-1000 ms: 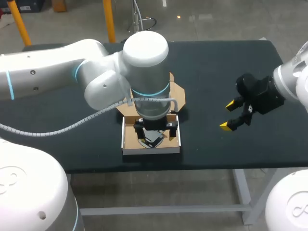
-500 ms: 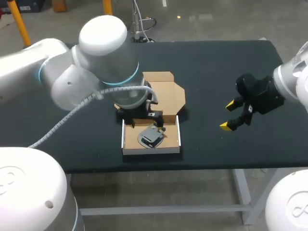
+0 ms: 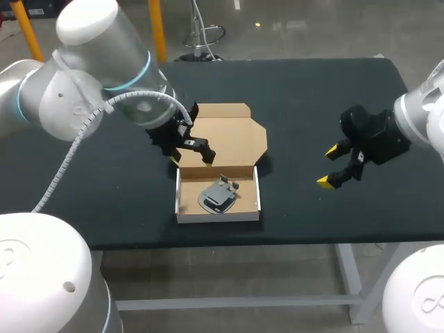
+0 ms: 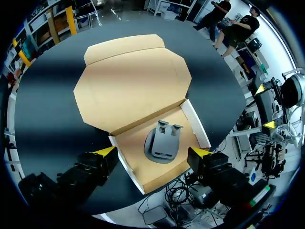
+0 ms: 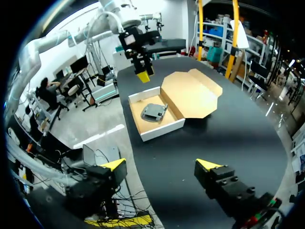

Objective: Assemble the packaging by folding the flat box into shape, placing the metal phone stand inside, and closing the box properly

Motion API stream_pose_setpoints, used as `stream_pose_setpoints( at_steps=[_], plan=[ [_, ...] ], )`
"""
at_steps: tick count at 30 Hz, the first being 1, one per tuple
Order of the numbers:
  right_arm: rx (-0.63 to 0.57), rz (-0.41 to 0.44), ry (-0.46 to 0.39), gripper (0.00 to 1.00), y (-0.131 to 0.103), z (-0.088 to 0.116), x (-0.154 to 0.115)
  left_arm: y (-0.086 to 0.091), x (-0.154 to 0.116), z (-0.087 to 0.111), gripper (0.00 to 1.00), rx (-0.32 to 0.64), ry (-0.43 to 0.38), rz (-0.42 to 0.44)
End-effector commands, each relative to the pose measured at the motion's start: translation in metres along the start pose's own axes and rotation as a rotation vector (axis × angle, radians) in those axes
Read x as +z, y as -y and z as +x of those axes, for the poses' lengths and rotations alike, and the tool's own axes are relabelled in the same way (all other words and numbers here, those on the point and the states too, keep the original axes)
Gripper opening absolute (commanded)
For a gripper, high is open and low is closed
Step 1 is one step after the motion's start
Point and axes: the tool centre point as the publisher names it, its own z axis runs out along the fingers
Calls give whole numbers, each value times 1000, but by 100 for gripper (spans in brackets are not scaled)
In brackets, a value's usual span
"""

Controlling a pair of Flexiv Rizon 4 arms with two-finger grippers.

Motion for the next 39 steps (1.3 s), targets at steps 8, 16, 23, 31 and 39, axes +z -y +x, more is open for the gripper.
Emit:
stream_pose_setpoints(
  at_steps=[8,16,23,31,39],
  plan=[
    [-1,-4,-4,100,1,0,-2,9,-15,-30,100,103,-96,10],
    [-1,-4,-4,100,1,0,-2,20,-13,-51,100,147,-123,20],
    [-1,-4,-4,100,1,0,-2,24,-12,-58,100,154,-108,38],
    [-1,-4,-4,100,1,0,-2,24,-12,-58,100,154,-108,38],
    [-1,-4,-4,100,1,0,-2,27,-9,-59,100,174,-113,39]
  ],
)
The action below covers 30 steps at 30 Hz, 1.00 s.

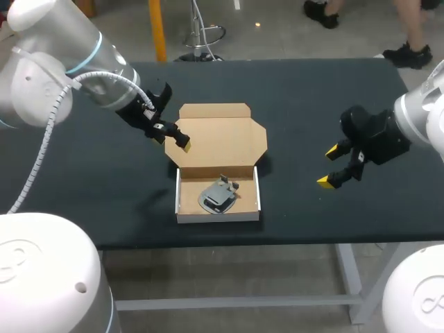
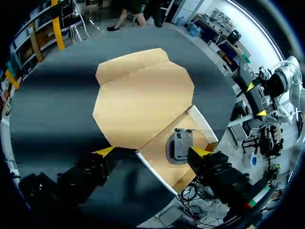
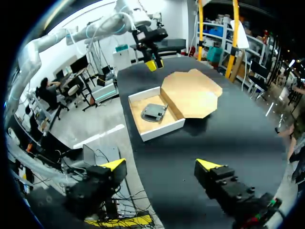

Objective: Assemble the packaging by folding the flat box into shape, placing the metal phone stand inside, and closing the box properly

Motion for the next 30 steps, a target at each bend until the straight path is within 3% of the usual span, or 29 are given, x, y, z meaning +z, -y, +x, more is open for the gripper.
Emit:
stream_pose_setpoints(
  at_steps=[1,17,30],
  plan=[
    [-1,-4,-4,100,0,0,-2,4,4,-3,100,22,-14,4],
    [-1,-4,-4,100,0,0,-2,16,4,-39,100,139,-123,41],
    [-49,59,-88,100,-20,-8,-2,19,11,-64,100,174,-183,86]
  ],
)
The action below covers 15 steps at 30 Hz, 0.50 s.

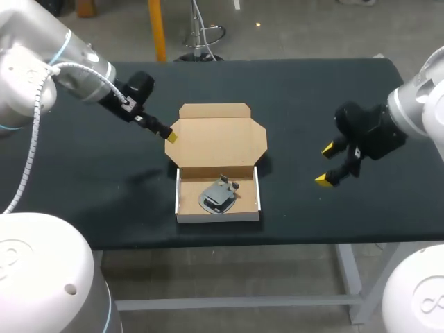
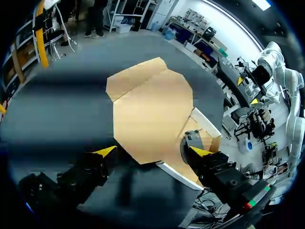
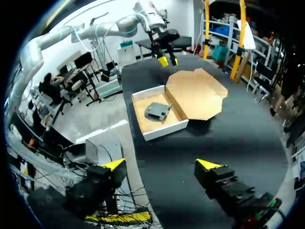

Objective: Assemble the packaging by folding the flat box into shape, placing the metal phone stand inside, and closing the box properly

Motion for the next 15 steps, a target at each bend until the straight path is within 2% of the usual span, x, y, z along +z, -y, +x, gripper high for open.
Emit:
stream_pose_setpoints(
  at_steps=[1,15],
  plan=[
    [-12,16,-57,100,-11,-8,-4,-2,5,-11,100,1,-24,16],
    [-73,68,-119,100,-34,-23,-12,-3,12,-27,100,-11,-84,73]
  ],
)
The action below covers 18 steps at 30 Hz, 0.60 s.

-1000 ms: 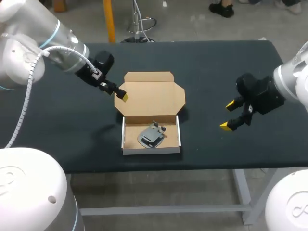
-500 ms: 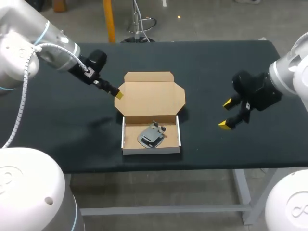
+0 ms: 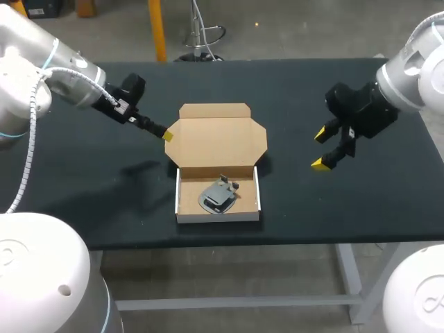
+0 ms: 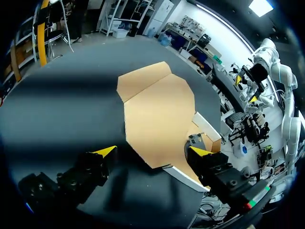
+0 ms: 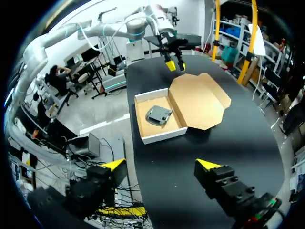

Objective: Assemble the packaging by folding the flat box into shape, placing the metal phone stand inside, and closing the box properly

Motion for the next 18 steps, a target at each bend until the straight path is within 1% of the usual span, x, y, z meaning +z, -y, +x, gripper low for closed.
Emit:
stream_pose_setpoints(
  at_steps=[1,8,12,18],
  plan=[
    [-5,25,-76,100,-9,-9,-4,-1,3,-7,100,2,-24,13],
    [-24,55,-111,100,-17,-18,-6,-1,7,-12,100,3,-39,28],
    [-42,70,-136,100,-23,-22,-4,-1,10,-15,100,1,-43,36],
    [-70,100,-160,100,-31,-28,0,1,17,-19,100,-7,-98,81]
  ],
)
